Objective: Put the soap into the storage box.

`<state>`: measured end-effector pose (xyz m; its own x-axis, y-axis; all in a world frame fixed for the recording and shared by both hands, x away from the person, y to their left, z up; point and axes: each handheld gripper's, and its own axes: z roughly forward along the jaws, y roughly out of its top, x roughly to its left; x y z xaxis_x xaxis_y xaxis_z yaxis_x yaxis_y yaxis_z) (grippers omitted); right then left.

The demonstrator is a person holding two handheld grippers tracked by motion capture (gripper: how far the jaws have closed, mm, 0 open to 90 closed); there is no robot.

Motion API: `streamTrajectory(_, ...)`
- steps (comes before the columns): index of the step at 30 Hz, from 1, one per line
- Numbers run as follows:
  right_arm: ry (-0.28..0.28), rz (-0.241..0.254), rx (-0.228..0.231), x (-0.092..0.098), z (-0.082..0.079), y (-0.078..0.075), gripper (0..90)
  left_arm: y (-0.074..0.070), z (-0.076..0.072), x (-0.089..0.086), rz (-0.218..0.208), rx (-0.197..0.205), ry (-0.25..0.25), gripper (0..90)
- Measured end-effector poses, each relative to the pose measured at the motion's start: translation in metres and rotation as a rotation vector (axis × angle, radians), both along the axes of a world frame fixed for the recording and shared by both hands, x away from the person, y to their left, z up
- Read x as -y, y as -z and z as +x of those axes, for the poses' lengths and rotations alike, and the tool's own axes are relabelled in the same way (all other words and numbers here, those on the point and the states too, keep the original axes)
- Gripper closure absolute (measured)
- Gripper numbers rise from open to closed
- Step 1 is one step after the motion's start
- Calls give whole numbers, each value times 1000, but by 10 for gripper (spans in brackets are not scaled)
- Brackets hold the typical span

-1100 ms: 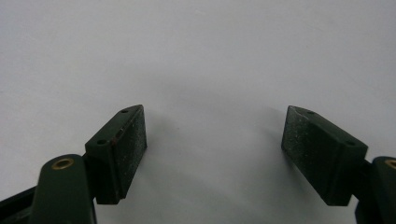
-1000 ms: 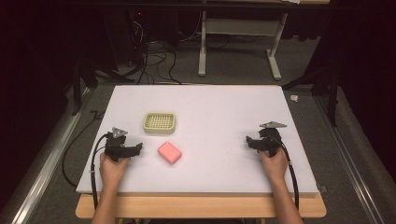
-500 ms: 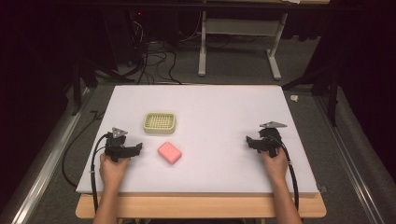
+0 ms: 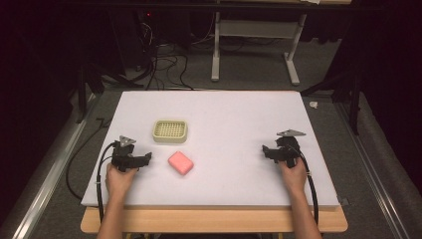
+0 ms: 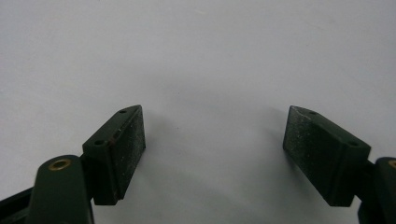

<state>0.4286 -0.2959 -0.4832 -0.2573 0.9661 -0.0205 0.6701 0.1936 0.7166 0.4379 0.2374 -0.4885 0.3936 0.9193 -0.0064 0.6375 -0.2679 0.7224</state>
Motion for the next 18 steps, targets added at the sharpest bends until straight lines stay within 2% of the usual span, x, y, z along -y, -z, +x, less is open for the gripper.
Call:
streamTrajectory(7, 0, 0, -1, 0, 0, 0, 218, -1, -2, 2, 11, 6, -9, 157)
streamTrajectory(10, 1, 1, -1, 0, 0, 0, 218, -5, -6, 4, 6, 25, -2, 154)
streamTrajectory(16, 0, 0, -1, 0, 0, 0, 218, -15, -13, 4, -36, 48, 15, 149)
streamTrajectory(18, 1, 1, -1, 0, 0, 0, 218, -18, -15, 4, -73, 43, 20, 151)
